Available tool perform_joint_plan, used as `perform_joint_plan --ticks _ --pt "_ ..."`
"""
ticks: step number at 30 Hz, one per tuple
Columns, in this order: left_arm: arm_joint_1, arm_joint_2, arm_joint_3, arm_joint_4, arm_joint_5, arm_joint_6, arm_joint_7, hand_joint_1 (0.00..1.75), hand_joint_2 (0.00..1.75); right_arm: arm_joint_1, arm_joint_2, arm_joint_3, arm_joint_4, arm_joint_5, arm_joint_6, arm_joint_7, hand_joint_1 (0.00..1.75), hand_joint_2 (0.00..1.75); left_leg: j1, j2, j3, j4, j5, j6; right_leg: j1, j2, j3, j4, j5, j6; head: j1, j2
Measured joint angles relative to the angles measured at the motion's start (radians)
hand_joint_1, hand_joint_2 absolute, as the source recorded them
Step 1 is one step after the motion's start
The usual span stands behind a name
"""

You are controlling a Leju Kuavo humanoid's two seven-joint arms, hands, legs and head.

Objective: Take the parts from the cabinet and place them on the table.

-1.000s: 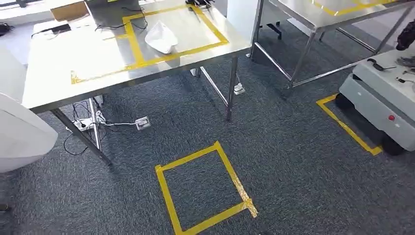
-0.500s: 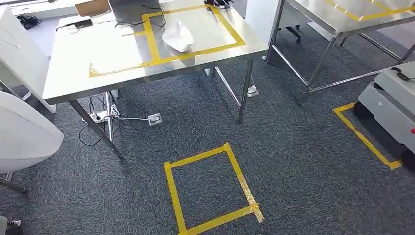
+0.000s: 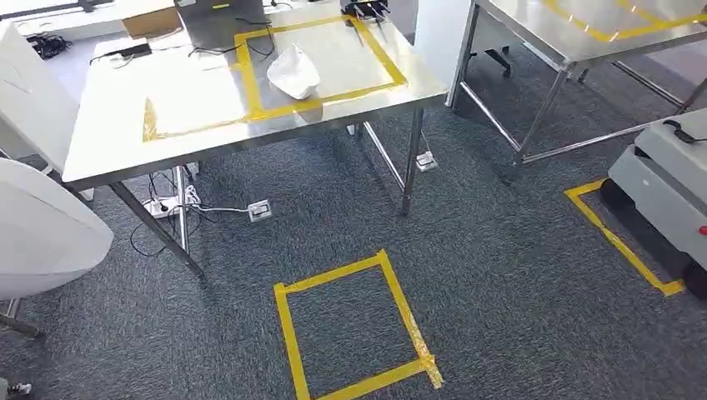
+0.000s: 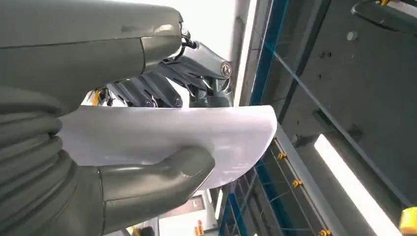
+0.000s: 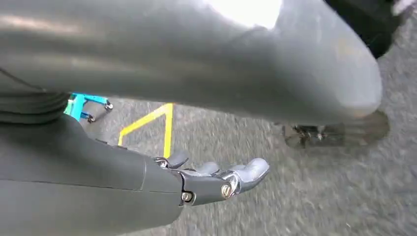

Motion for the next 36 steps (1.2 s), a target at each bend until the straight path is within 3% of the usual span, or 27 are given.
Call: perform_joint_plan --ticks 1,2,5,6,7,9,10,11,12,14,15,16,17,19,21,22,23,24,26,27,28,29,30,31,32,34,36 --pt "0.000 0.001 -0.001 -0.004 0.000 0.000 0.001 1.75 1.75 0.001 0.012 0.000 0.003 0.000 0.002 0.000 0.00 0.00 -0.003 -0.001 -0.021 0.032 -0.024 -0.016 -0.003 0.007 -0.004 0.001 -0.014 -0.007 0.014 0.000" --pt "0.001 0.002 -0.002 -0.005 0.000 0.000 0.000 1.75 1.75 0.000 0.005 0.000 0.000 0.000 0.000 0.001 0.00 0.00 -0.008 -0.001 -0.023 0.038 -0.038 -0.021 -0.002 0.009 -0.012 0.030 -0.033 -0.050 0.008 0.000" --pt "0.000 0.004 -0.005 -0.008 0.000 -0.001 0.001 1.75 1.75 0.000 0.003 0.000 0.000 0.000 0.001 0.000 0.00 0.00 -0.001 -0.006 -0.010 0.036 -0.046 -0.027 0.001 0.005 -0.009 0.053 -0.060 -0.085 -0.002 0.000" --pt "0.000 0.005 -0.006 -0.008 0.000 0.000 0.002 1.75 1.75 0.003 0.003 0.000 0.000 0.000 0.001 0.001 0.00 0.00 -0.007 0.008 -0.013 0.058 -0.051 -0.022 0.005 0.005 0.000 0.051 -0.064 -0.094 -0.003 0.000" --pt "-0.002 0.005 -0.006 -0.008 0.001 0.000 0.000 1.75 1.75 0.004 0.003 -0.001 0.000 0.000 0.001 0.000 0.00 0.00 -0.008 0.024 -0.046 0.118 -0.068 -0.013 0.009 0.002 0.012 0.048 -0.071 -0.097 -0.013 0.000" --pt "-0.001 0.005 -0.006 -0.008 0.001 0.000 0.000 1.75 1.75 0.004 0.003 -0.001 0.000 0.000 0.000 0.000 0.00 0.00 -0.025 0.030 -0.160 0.294 -0.125 -0.001 0.019 -0.002 0.035 0.038 -0.085 -0.103 -0.014 0.000" --pt "0.000 0.005 -0.006 -0.007 0.001 0.000 0.000 1.75 1.75 0.004 0.003 -0.002 0.000 0.000 -0.001 0.000 0.00 0.00 -0.034 0.030 -0.219 0.372 -0.136 0.009 0.026 -0.003 0.048 0.033 -0.093 -0.106 -0.015 0.000" --pt "0.003 0.005 -0.006 -0.006 0.001 0.000 0.000 1.75 1.75 0.005 0.003 -0.002 0.000 0.000 -0.002 0.000 0.00 0.00 -0.043 0.029 -0.262 0.404 -0.120 0.023 0.034 -0.003 0.065 0.028 -0.103 -0.110 -0.014 0.000" --pt "0.006 0.005 -0.006 -0.006 0.001 0.000 0.000 1.75 1.75 0.006 0.003 -0.003 0.000 0.000 -0.002 0.000 0.00 0.00 -0.053 0.029 -0.274 0.386 -0.079 0.040 0.042 -0.002 0.085 0.022 -0.114 -0.113 -0.015 0.000" --pt "0.007 0.006 -0.006 -0.006 0.001 -0.003 0.000 1.75 1.75 0.009 0.003 -0.004 0.000 0.001 -0.002 0.000 0.00 0.00 -0.081 0.025 -0.244 0.238 0.061 0.087 0.057 -0.001 0.137 0.001 -0.136 -0.120 -0.015 0.000" --pt "0.008 0.006 -0.006 -0.006 0.001 -0.003 0.000 1.75 1.75 0.010 0.004 -0.004 0.000 0.001 -0.001 0.000 0.00 0.00 -0.100 0.021 -0.221 0.139 0.134 0.119 0.062 -0.002 0.166 -0.015 -0.147 -0.123 -0.015 0.000" --pt "0.011 0.008 -0.006 -0.005 0.001 -0.004 0.000 1.75 1.75 0.019 0.014 -0.005 0.005 0.002 0.002 0.001 0.00 0.00 -0.108 0.022 -0.208 0.140 0.126 0.146 0.062 -0.006 0.175 -0.032 -0.154 -0.122 -0.006 0.000" --pt "0.017 0.008 -0.007 -0.008 0.002 -0.005 0.000 1.75 1.75 0.013 0.006 -0.006 0.002 0.002 0.002 0.002 0.00 0.00 -0.114 0.024 -0.194 0.121 0.123 0.149 0.055 0.005 0.183 -0.051 -0.153 -0.113 -0.010 0.000" --pt "0.016 0.014 -0.007 -0.011 0.003 -0.006 -0.001 1.75 1.75 0.008 0.007 -0.006 0.002 0.002 0.005 0.000 0.00 0.00 -0.122 0.024 -0.162 0.073 0.094 0.158 0.052 -0.008 0.209 -0.068 -0.141 -0.104 -0.012 0.000" --pt "0.020 0.014 -0.007 -0.016 0.005 -0.006 -0.001 1.75 1.75 0.006 0.007 -0.006 0.002 0.002 0.006 0.000 0.00 0.00 -0.107 0.027 -0.108 0.018 0.076 0.142 0.056 -0.009 0.179 -0.002 -0.095 -0.092 -0.011 0.000" --pt "0.022 0.013 -0.007 -0.017 0.005 -0.007 -0.003 1.75 1.75 0.005 0.007 -0.006 0.002 0.002 0.006 0.000 0.00 0.00 -0.105 0.024 -0.084 0.002 0.070 0.137 0.062 -0.009 0.135 0.081 -0.066 -0.094 -0.009 0.000" --pt "0.022 0.011 -0.007 -0.016 0.005 -0.007 -0.002 1.75 1.75 0.005 0.007 -0.006 0.002 0.002 0.006 0.000 0.00 0.00 -0.104 0.024 -0.065 -0.009 0.062 0.137 0.059 -0.007 0.083 0.154 -0.068 -0.094 -0.007 0.000" --pt "0.024 0.008 -0.007 -0.016 0.005 -0.007 -0.002 1.75 1.75 0.005 0.007 -0.006 0.002 0.002 0.006 0.000 0.00 0.00 -0.103 0.024 -0.046 -0.016 0.050 0.132 0.059 -0.007 0.037 0.205 -0.100 -0.091 -0.006 0.000" --pt "0.030 0.004 -0.007 -0.016 0.005 -0.007 -0.001 1.75 1.75 0.007 0.005 -0.006 0.002 0.002 0.005 0.000 0.00 0.00 -0.101 0.021 -0.008 -0.020 0.021 0.126 0.058 -0.007 -0.037 0.235 -0.216 -0.083 -0.007 0.000" --pt "0.033 0.003 -0.007 -0.016 0.005 -0.007 -0.002 1.75 1.75 0.010 0.004 -0.006 0.002 0.002 0.005 0.000 0.00 0.00 -0.101 0.019 0.011 -0.020 0.005 0.122 0.057 -0.007 -0.058 0.218 -0.241 -0.079 -0.005 0.000" --pt "0.036 0.003 -0.007 -0.016 0.005 -0.007 -0.001 1.75 1.75 0.013 0.002 -0.007 0.002 0.002 0.005 0.001 0.00 0.00 -0.101 0.017 0.034 -0.020 -0.012 0.119 0.055 -0.007 -0.071 0.179 -0.235 -0.077 -0.005 0.000" --pt "0.038 0.003 -0.007 -0.016 0.005 -0.007 -0.001 1.75 1.75 0.016 0.001 -0.007 0.002 0.002 0.005 0.002 0.00 0.00 -0.101 0.017 0.055 -0.020 -0.029 0.113 0.054 -0.007 -0.074 0.124 -0.189 -0.076 -0.005 0.000" --pt "0.040 0.003 -0.007 -0.016 0.005 -0.008 -0.001 1.75 1.75 0.018 0.000 -0.008 0.002 0.002 0.005 0.002 0.00 0.00 -0.100 0.017 0.078 -0.018 -0.048 0.109 0.052 -0.008 -0.074 0.050 -0.090 -0.076 -0.004 0.000" --pt "0.041 0.002 -0.007 -0.015 0.006 -0.008 -0.001 1.75 1.75 0.028 0.000 -0.009 0.003 0.001 0.005 0.002 0.00 0.00 -0.102 0.016 0.076 -0.016 -0.064 0.105 0.051 -0.010 -0.077 -0.012 0.040 -0.077 -0.004 0.000" --pt "0.042 0.002 -0.007 -0.014 0.005 -0.009 0.000 1.75 1.75 0.025 0.000 -0.011 0.003 0.000 0.005 0.002 0.00 0.00 -0.106 0.012 0.089 0.002 -0.086 0.099 0.054 -0.016 -0.085 -0.031 0.074 -0.087 -0.006 0.000" --pt "0.041 0.002 -0.008 -0.018 0.005 -0.009 0.001 1.75 1.75 0.021 0.000 -0.015 0.003 -0.001 0.005 0.003 0.00 0.00 -0.104 0.012 0.112 0.011 -0.102 0.082 0.058 -0.011 -0.069 -0.021 0.059 -0.106 -0.011 0.000" --pt "0.039 0.005 -0.008 -0.026 0.005 -0.009 0.001 1.75 1.75 0.014 0.000 -0.015 0.003 -0.002 0.005 0.000 0.00 0.00 -0.103 0.012 0.082 0.066 -0.084 0.077 0.052 -0.009 -0.044 -0.023 0.047 -0.120 -0.008 0.000"
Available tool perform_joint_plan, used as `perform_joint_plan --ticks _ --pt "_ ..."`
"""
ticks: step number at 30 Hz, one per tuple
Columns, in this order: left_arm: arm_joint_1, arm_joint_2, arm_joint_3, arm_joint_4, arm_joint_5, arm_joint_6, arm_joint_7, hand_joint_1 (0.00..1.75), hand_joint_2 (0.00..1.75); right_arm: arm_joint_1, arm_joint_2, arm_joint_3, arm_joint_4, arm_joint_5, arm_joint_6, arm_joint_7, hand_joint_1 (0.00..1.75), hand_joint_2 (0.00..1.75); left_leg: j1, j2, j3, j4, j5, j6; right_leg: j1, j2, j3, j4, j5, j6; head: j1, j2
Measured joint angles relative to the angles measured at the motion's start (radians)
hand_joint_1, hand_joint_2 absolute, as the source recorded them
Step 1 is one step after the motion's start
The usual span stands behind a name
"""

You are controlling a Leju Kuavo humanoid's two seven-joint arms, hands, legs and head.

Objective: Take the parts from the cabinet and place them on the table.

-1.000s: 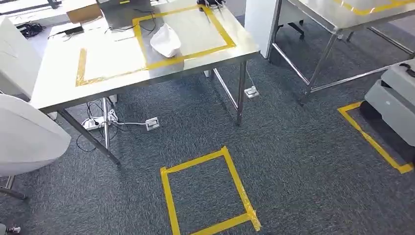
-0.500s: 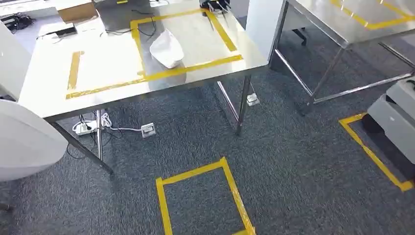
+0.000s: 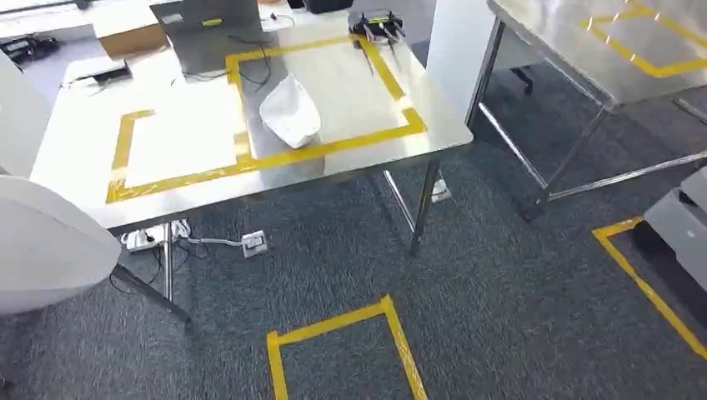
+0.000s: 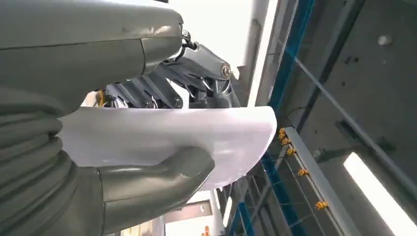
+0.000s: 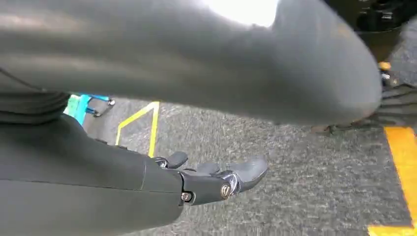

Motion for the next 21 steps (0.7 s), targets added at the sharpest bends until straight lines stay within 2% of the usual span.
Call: perform_joint_plan --ticks 1,2,3,4,5,6,7,8,9,10,11,12,13,14,15,16,17,18,19,20,21 --pt "-0.001 0.000 0.000 0.000 -0.001 0.000 0.000 1.75 1.75 -0.001 -0.001 0.000 0.000 0.000 0.000 -0.001 0.00 0.00 0.003 0.003 -0.035 0.071 0.021 -0.009 0.000 0.001 0.015 -0.003 -0.010 -0.007 -0.007 0.000" --pt "-0.006 0.000 0.000 0.000 -0.002 0.000 0.000 1.75 1.75 -0.002 -0.001 -0.001 0.000 -0.001 -0.001 0.000 0.00 0.00 0.006 0.006 -0.092 0.155 0.026 -0.015 -0.002 0.001 0.030 -0.005 -0.023 -0.010 -0.011 0.000" --pt "-0.007 0.000 -0.001 0.001 -0.003 0.000 0.001 1.75 1.75 -0.005 -0.002 -0.001 0.000 -0.001 0.000 0.000 0.00 0.00 0.011 0.007 -0.145 0.217 0.002 -0.021 -0.002 0.002 0.044 -0.006 -0.035 -0.010 -0.011 0.000" --pt "-0.007 0.000 -0.001 0.003 -0.005 0.002 0.002 1.75 1.75 -0.005 -0.002 -0.001 0.000 -0.001 0.000 0.000 0.00 0.00 0.016 0.007 -0.190 0.258 -0.048 -0.024 -0.002 0.003 0.059 -0.006 -0.050 -0.010 -0.010 0.000" --pt "-0.008 0.001 -0.001 0.007 -0.007 0.003 0.003 1.75 1.75 -0.004 -0.002 -0.002 0.000 -0.001 0.000 0.000 0.00 0.00 0.020 0.008 -0.226 0.277 -0.101 -0.028 -0.003 0.004 0.078 -0.006 -0.066 -0.010 -0.010 0.000" --pt "-0.011 0.001 -0.001 0.009 -0.008 0.003 0.003 1.75 1.75 -0.004 -0.002 -0.002 0.000 -0.001 0.000 0.000 0.00 0.00 0.024 0.008 -0.252 0.266 -0.136 -0.030 -0.005 0.005 0.102 -0.006 -0.084 -0.009 -0.011 0.000" --pt "-0.014 0.001 -0.001 0.011 -0.008 0.005 0.003 1.75 1.75 -0.004 -0.002 -0.002 0.000 -0.001 0.000 0.000 0.00 0.00 0.026 0.009 -0.260 0.237 -0.135 -0.031 -0.007 0.006 0.123 -0.006 -0.099 -0.006 -0.010 0.000" --pt "-0.016 0.002 -0.001 0.013 -0.008 0.006 0.003 1.75 1.75 -0.003 -0.001 -0.002 0.000 -0.001 0.000 0.000 0.00 0.00 0.028 0.009 -0.260 0.181 -0.097 -0.032 -0.010 0.008 0.147 -0.007 -0.116 -0.002 -0.011 0.000" --pt "-0.018 0.002 -0.001 0.014 -0.008 0.006 0.003 1.75 1.75 -0.004 -0.001 -0.002 0.000 -0.001 0.000 0.000 0.00 0.00 0.029 0.012 -0.257 0.114 -0.018 -0.031 -0.013 0.008 0.168 -0.007 -0.132 0.004 -0.011 0.000" --pt "-0.018 0.002 -0.002 0.016 -0.008 0.007 0.003 1.75 1.75 -0.003 -0.002 -0.002 0.000 -0.001 0.000 0.000 0.00 0.00 0.030 0.018 -0.257 0.043 0.104 -0.030 -0.013 0.008 0.174 -0.009 -0.149 0.010 -0.011 0.000" --pt "-0.018 0.002 -0.002 0.021 -0.008 0.008 0.002 1.75 1.75 -0.004 -0.002 -0.003 -0.001 -0.001 0.000 0.000 0.00 0.00 0.027 0.024 -0.274 0.001 0.189 -0.027 -0.011 0.010 0.196 0.000 -0.166 0.017 -0.017 0.000" --pt "-0.019 0.002 -0.003 0.023 -0.010 0.009 0.005 1.75 1.75 -0.008 -0.002 -0.003 -0.001 -0.002 0.000 0.000 0.00 0.00 0.024 0.023 -0.261 0.013 0.173 -0.023 -0.009 0.011 0.198 -0.010 -0.181 0.026 -0.019 0.000" --pt "-0.020 0.002 -0.005 0.022 -0.010 0.010 0.006 1.75 1.75 -0.008 -0.002 -0.004 -0.001 -0.002 0.000 0.001 0.00 0.00 0.024 0.018 -0.257 0.014 0.166 -0.016 -0.009 0.008 0.218 -0.019 -0.182 0.034 -0.017 0.000" --pt "-0.027 0.003 -0.005 0.021 -0.009 0.010 0.006 1.75 1.75 -0.008 -0.002 -0.004 -0.001 -0.002 0.000 0.000 0.00 0.00 0.026 0.017 -0.251 0.009 0.163 -0.008 -0.006 0.007 0.220 -0.005 -0.161 0.042 -0.015 0.000" --pt "-0.034 0.002 -0.007 0.020 -0.010 0.010 0.008 1.75 1.75 -0.011 -0.002 -0.005 -0.001 -0.004 0.000 0.000 0.00 0.00 0.027 0.014 -0.235 0.006 0.160 0.000 -0.008 0.007 0.210 0.019 -0.151 0.046 -0.015 0.000" --pt "-0.036 0.001 -0.010 0.020 -0.010 0.010 0.010 1.75 1.75 -0.013 -0.002 -0.006 -0.001 -0.005 0.000 0.001 0.00 0.00 0.028 0.012 -0.219 0.001 0.151 0.008 -0.010 0.005 0.177 0.080 -0.130 0.046 -0.007 0.000" --pt "-0.043 0.001 -0.013 0.022 -0.014 0.011 0.013 1.75 1.75 -0.017 -0.003 -0.007 -0.001 -0.007 -0.001 0.001 0.00 0.00 0.026 0.012 -0.208 0.000 0.141 0.016 -0.009 0.004 0.127 0.159 -0.115 0.047 -0.007 0.000" --pt "-0.050 -0.001 -0.018 0.024 -0.019 0.012 0.018 1.75 1.75 -0.018 -0.002 -0.008 -0.001 -0.009 -0.003 0.003 0.00 0.00 0.024 0.012 -0.199 0.000 0.129 0.022 -0.008 0.004 0.068 0.229 -0.131 0.047 -0.006 0.000" --pt "-0.056 -0.003 -0.025 0.029 -0.023 0.014 0.024 1.75 1.75 -0.018 -0.002 -0.008 -0.001 -0.010 -0.003 0.004 0.00 0.00 0.022 0.012 -0.187 0.000 0.116 0.026 -0.005 0.004 0.018 0.277 -0.179 0.047 -0.005 0.000" --pt "-0.061 -0.005 -0.030 0.036 -0.028 0.017 0.029 1.75 1.75 -0.018 -0.002 -0.008 -0.001 -0.011 -0.005 0.007 0.00 0.00 0.018 0.009 -0.173 0.000 0.102 0.028 -0.002 0.003 -0.019 0.298 -0.234 0.046 -0.005 0.000" --pt "-0.068 -0.006 -0.035 0.044 -0.031 0.021 0.035 1.75 1.75 -0.016 -0.002 -0.008 -0.001 -0.011 -0.008 0.010 0.00 0.00 0.015 0.007 -0.157 0.000 0.089 0.031 0.001 0.003 -0.044 0.295 -0.274 0.046 -0.004 0.000"
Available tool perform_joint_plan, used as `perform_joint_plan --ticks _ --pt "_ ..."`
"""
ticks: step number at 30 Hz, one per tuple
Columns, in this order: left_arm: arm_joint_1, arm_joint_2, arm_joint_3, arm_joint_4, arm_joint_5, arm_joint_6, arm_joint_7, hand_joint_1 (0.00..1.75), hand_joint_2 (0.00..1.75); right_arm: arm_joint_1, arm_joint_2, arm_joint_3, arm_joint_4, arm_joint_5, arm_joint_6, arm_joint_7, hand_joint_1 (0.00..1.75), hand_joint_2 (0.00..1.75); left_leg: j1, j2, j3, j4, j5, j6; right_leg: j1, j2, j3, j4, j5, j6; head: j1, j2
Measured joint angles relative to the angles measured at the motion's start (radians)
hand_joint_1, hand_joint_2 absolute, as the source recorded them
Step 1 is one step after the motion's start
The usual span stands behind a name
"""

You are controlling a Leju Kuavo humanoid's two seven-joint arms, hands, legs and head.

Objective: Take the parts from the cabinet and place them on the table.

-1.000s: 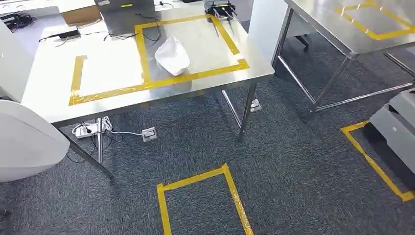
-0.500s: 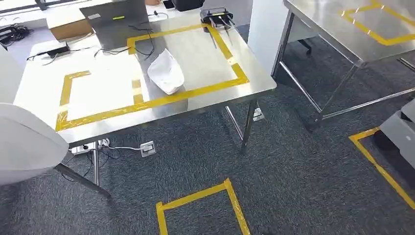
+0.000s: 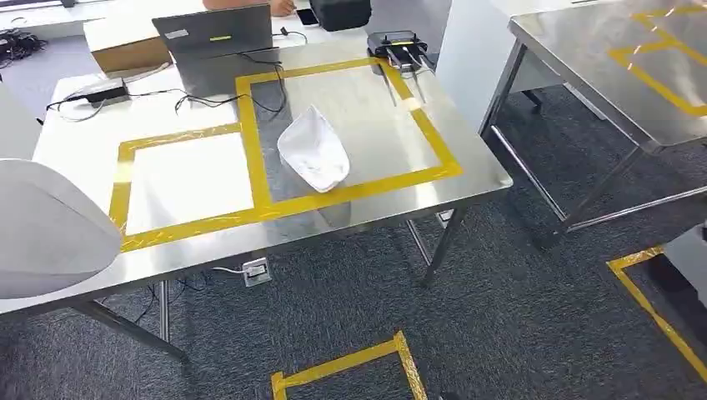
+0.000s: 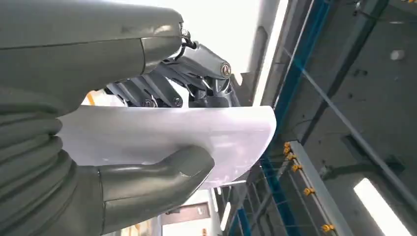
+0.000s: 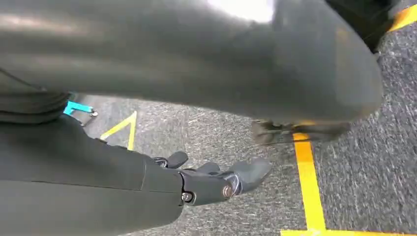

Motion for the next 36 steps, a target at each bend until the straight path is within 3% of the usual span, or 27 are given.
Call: perform_joint_plan --ticks 1,2,3,4,5,6,7,9,10,11,12,14,15,16,17,19,20,21,22,23,24,27,31,36 --pt "-0.009 -0.001 -0.007 0.011 -0.001 0.002 0.005 1.75 1.75 0.002 0.000 0.000 0.000 0.000 -0.002 0.002 0.00 0.00 -0.005 -0.003 0.020 0.000 -0.016 0.001 0.003 0.000 -0.015 -0.025 -0.015 -0.003 0.000 0.000" --pt "-0.019 -0.001 -0.012 0.025 -0.003 0.004 0.008 1.75 1.75 0.005 0.000 -0.001 0.000 0.000 -0.003 0.001 0.00 0.00 -0.010 -0.005 0.041 0.000 -0.031 0.001 0.009 0.000 -0.019 -0.074 0.010 -0.012 0.000 0.000" --pt "-0.031 -0.001 -0.016 0.039 -0.006 0.008 0.011 1.75 1.75 0.006 0.000 -0.001 0.000 0.000 -0.004 0.000 0.00 0.00 -0.015 -0.005 0.063 0.000 -0.047 0.001 0.016 0.000 -0.016 -0.142 0.076 -0.025 0.000 0.000" --pt "-0.042 -0.001 -0.021 0.058 -0.008 0.011 0.016 1.75 1.75 0.007 0.000 -0.002 0.000 0.000 -0.005 -0.002 0.00 0.00 -0.017 -0.003 0.074 0.000 -0.063 0.003 0.025 0.000 -0.014 -0.216 0.189 -0.046 0.000 0.000" --pt "-0.056 -0.002 -0.024 0.083 -0.008 0.014 0.016 1.75 1.75 0.015 -0.008 -0.003 0.000 0.000 -0.005 -0.002 0.00 0.00 -0.023 -0.006 0.089 0.008 -0.075 -0.001 0.039 0.008 -0.023 -0.252 0.275 -0.056 -0.003 0.000" --pt "-0.064 0.000 -0.029 0.102 -0.010 0.015 0.018 1.75 1.75 0.011 -0.008 -0.004 0.000 0.000 -0.005 -0.004 0.00 0.00 -0.024 -0.017 0.089 0.008 -0.089 -0.006 0.038 0.022 -0.019 -0.256 0.259 -0.057 -0.002 0.000" --pt "-0.068 0.005 -0.034 0.114 -0.011 0.020 0.021 1.75 1.75 0.012 -0.007 -0.005 0.000 0.001 -0.005 -0.002 0.00 0.00 -0.025 -0.013 0.099 0.004 -0.108 -0.008 0.035 0.024 -0.001 -0.259 0.272 -0.055 -0.003 0.000" --pt "-0.092 0.024 -0.034 0.141 -0.011 0.024 0.020 1.75 1.75 0.012 -0.006 -0.006 0.000 0.001 -0.004 -0.002 0.00 0.00 -0.029 -0.019 0.123 0.022 -0.103 -0.017 0.027 0.019 0.023 -0.264 0.269 -0.063 -0.003 0.000" --pt "-0.101 0.037 -0.035 0.152 -0.017 0.029 0.027 1.75 1.75 0.011 0.000 -0.006 0.000 0.001 -0.002 -0.001 0.00 0.00 -0.029 -0.015 0.119 0.035 -0.105 -0.021 0.022 0.017 0.039 -0.270 0.267 -0.066 0.001 0.000" --pt "-0.120 0.045 -0.036 0.176 -0.030 0.043 0.035 1.75 1.75 0.010 -0.005 -0.008 0.000 0.002 -0.003 -0.002 0.00 0.00 -0.028 -0.010 0.096 0.083 -0.103 -0.030 0.019 0.016 0.050 -0.274 0.263 -0.071 -0.005 0.000" --pt "-0.145 0.059 -0.037 0.215 -0.054 0.060 0.047 1.75 1.75 0.006 -0.005 -0.009 -0.001 0.002 -0.003 -0.001 0.00 0.00 -0.021 -0.008 0.050 0.152 -0.119 -0.040 0.017 0.016 0.056 -0.277 0.257 -0.074 -0.006 0.000" --pt "-0.179 0.093 -0.042 0.304 -0.195 0.153 0.058 1.75 1.75 0.001 -0.005 -0.011 0.000 0.004 -0.003 0.000 0.00 0.00 -0.007 -0.004 -0.040 0.261 -0.192 -0.056 0.011 0.017 0.065 -0.278 0.243 -0.072 -0.006 0.000" --pt "-0.201 0.106 -0.048 0.335 -0.277 0.201 0.057 1.75 1.75 0.000 -0.005 -0.013 0.000 0.005 -0.003 0.000 0.00 0.00 -0.001 -0.003 -0.068 0.278 -0.210 -0.061 0.008 0.018 0.072 -0.278 0.235 -0.069 -0.007 0.000" --pt "-0.230 0.125 -0.062 0.385 -0.372 0.257 0.052 1.75 1.75 0.001 -0.005 -0.014 0.000 0.008 -0.003 0.000 0.00 0.00 0.005 -0.001 -0.081 0.264 -0.197 -0.066 0.006 0.018 0.082 -0.278 0.226 -0.066 -0.007 0.000" --pt "-0.264 0.144 -0.076 0.452 -0.469 0.319 0.045 1.75 1.75 0.002 -0.004 -0.016 0.000 0.017 -0.003 0.000 0.00 0.00 0.010 0.000 -0.078 0.220 -0.154 -0.072 0.003 0.018 0.095 -0.278 0.217 -0.064 -0.006 0.000" --pt "-0.348 0.183 -0.098 0.589 -0.611 0.418 0.022 1.75 1.75 0.003 -0.004 -0.015 0.000 0.029 -0.002 0.002 0.00 0.00 0.020 0.000 -0.049 0.054 0.010 -0.081 -0.003 0.019 0.121 -0.276 0.196 -0.056 -0.007 0.000" --pt "-0.388 0.195 -0.108 0.648 -0.655 0.451 0.011 1.75 1.75 0.005 -0.004 -0.015 0.000 0.034 -0.002 0.002 0.00 0.00 0.021 -0.002 -0.052 0.017 0.043 -0.082 -0.002 0.021 0.121 -0.275 0.190 -0.050 -0.007 0.000" --pt "-0.444 0.208 -0.125 0.736 -0.718 0.499 0.003 1.75 1.75 0.002 -0.004 -0.015 0.000 0.037 -0.002 0.001 0.00 0.00 0.013 -0.001 -0.054 0.012 0.005 -0.072 -0.002 0.025 0.121 -0.272 0.187 -0.045 -0.010 0.000" --pt "-0.494 0.218 -0.144 0.811 -0.775 0.538 -0.001 1.75 1.75 -0.001 -0.004 -0.015 0.000 0.040 -0.002 0.001 0.00 0.00 0.012 0.000 -0.049 0.018 0.032 -0.060 -0.001 0.023 0.117 -0.273 0.181 -0.036 -0.009 0.000" --pt "-0.541 0.225 -0.165 0.882 -0.833 0.585 -0.005 1.75 1.75 0.000 -0.004 -0.015 0.000 0.043 -0.002 -0.001 0.00 0.00 0.017 -0.001 -0.049 0.015 0.035 -0.057 0.003 0.022 0.115 -0.271 0.174 -0.036 -0.009 0.000" --pt "-0.599 0.227 -0.192 0.966 -0.896 0.641 -0.002 1.75 1.75 -0.001 -0.005 -0.015 0.000 0.043 -0.002 -0.001 0.00 0.00 0.018 -0.002 -0.050 0.015 0.036 -0.059 0.005 0.021 0.116 -0.274 0.183 -0.057 -0.009 0.000" --pt "-0.724 0.217 -0.274 1.145 -1.021 0.748 0.014 1.75 1.75 -0.003 -0.005 -0.016 0.000 0.043 -0.005 -0.005 0.00 0.00 0.016 -0.006 -0.050 0.015 0.033 -0.054 0.007 0.016 0.125 -0.288 0.185 -0.060 -0.009 0.000" --pt "-0.808 0.153 -0.377 1.296 -1.145 0.856 0.004 1.75 1.75 -0.006 -0.005 -0.016 0.000 0.043 -0.010 0.000 0.00 0.00 0.014 -0.009 -0.049 0.015 0.028 -0.041 0.006 0.012 0.135 -0.303 0.185 -0.060 -0.009 0.000" --pt "-0.810 0.011 -0.519 1.383 -1.277 0.915 -0.064 1.75 1.75 -0.007 -0.005 -0.016 0.000 0.049 -0.013 0.007 0.00 0.00 0.008 -0.015 -0.048 0.015 0.027 -0.027 0.002 0.005 0.142 -0.309 0.186 -0.057 -0.009 0.000"
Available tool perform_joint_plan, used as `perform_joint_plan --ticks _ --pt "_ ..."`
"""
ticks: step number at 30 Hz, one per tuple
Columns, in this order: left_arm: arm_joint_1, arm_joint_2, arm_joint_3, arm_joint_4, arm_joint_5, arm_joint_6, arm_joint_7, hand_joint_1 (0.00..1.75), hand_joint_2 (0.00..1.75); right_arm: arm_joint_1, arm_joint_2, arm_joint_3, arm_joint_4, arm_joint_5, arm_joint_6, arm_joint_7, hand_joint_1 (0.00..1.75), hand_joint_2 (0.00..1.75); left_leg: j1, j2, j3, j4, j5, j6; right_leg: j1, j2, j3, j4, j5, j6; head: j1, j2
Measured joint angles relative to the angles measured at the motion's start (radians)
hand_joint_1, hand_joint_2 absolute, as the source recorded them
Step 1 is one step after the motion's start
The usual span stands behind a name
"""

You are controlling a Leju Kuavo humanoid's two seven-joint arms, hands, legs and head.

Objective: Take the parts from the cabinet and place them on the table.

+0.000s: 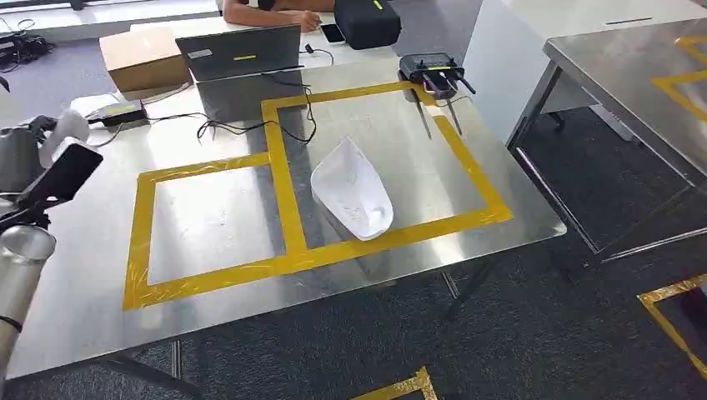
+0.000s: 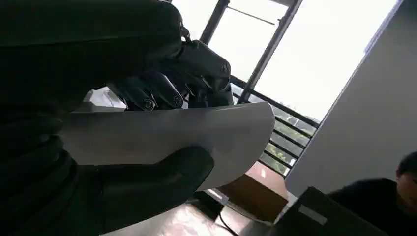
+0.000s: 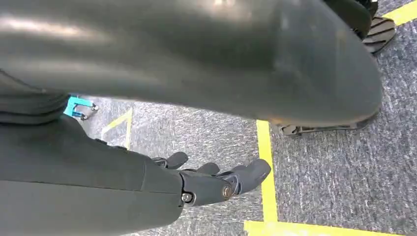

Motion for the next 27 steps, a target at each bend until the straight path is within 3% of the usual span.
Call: perform_joint_plan --ticks 2,5,6,9,13,14,17,18,22,27 --pt "0.011 -0.041 -0.043 0.016 -0.027 0.009 -0.020 1.75 1.75 0.000 0.000 0.000 0.000 0.005 0.002 -0.002 0.00 0.00 -0.003 0.001 0.000 0.000 0.000 0.003 -0.003 -0.001 0.000 -0.001 0.001 0.011 0.000 0.000" --pt "0.041 -0.111 -0.112 0.033 -0.044 0.006 -0.058 1.75 1.75 0.001 0.000 0.000 0.000 0.016 0.010 -0.022 0.00 0.00 -0.007 0.003 0.000 0.001 0.001 0.005 -0.010 0.001 0.001 -0.005 0.001 0.050 0.000 0.000" --pt "0.054 -0.129 -0.130 0.035 -0.049 0.006 -0.066 1.75 1.75 0.001 0.000 0.000 0.000 0.019 0.011 -0.027 0.00 0.00 -0.007 0.004 0.000 0.001 0.001 0.005 -0.010 0.002 0.001 -0.005 0.001 0.054 0.000 0.000" --pt "0.085 -0.162 -0.174 0.042 -0.052 0.006 -0.069 1.75 1.75 0.003 0.000 0.000 0.000 0.029 0.011 -0.036 0.00 0.00 -0.007 0.006 0.000 0.001 0.001 0.006 -0.010 0.004 0.000 -0.005 0.002 0.056 0.000 0.000" --pt "0.118 -0.164 -0.212 0.047 -0.047 0.007 -0.065 1.75 1.75 0.007 0.000 0.000 0.000 0.042 0.011 -0.039 0.00 0.00 -0.006 0.007 0.003 -0.001 0.002 0.005 -0.008 0.004 0.000 -0.003 0.002 0.056 0.000 0.000" --pt "0.124 -0.160 -0.217 0.048 -0.047 0.008 -0.062 0.00 1.75 0.007 -0.001 0.000 0.000 0.043 0.013 -0.039 0.00 0.00 -0.006 0.007 0.003 -0.001 0.002 0.005 -0.008 0.004 0.000 -0.002 0.001 0.056 0.000 0.000" --pt "0.138 -0.134 -0.229 0.053 -0.043 0.021 -0.043 0.00 1.75 0.008 -0.002 0.000 0.000 0.051 0.018 -0.036 0.00 0.00 -0.005 0.008 0.004 -0.003 0.004 0.003 -0.007 0.004 0.000 -0.002 0.001 0.056 0.000 0.000" --pt "0.144 -0.121 -0.230 0.055 -0.032 0.021 -0.042 0.00 0.00 0.008 -0.002 0.000 0.000 0.053 0.019 -0.034 0.00 0.00 -0.005 0.008 0.005 -0.004 0.004 0.003 -0.007 0.005 0.000 -0.001 0.001 0.056 0.000 0.000" --pt "0.158 -0.085 -0.230 0.064 0.014 -0.011 -0.031 0.00 0.00 0.012 -0.003 0.001 0.000 0.059 0.018 -0.023 0.00 0.00 -0.004 0.007 0.005 -0.006 0.005 0.001 -0.007 0.005 -0.001 -0.001 0.000 0.055 0.000 0.000" --pt "0.162 -0.050 -0.230 0.063 0.042 0.015 -0.001 0.00 0.00 0.012 -0.004 0.001 0.000 0.060 0.014 -0.020 0.00 0.00 -0.004 0.006 0.005 -0.006 0.005 0.000 -0.007 0.004 0.000 0.000 0.000 0.055 0.000 0.000"
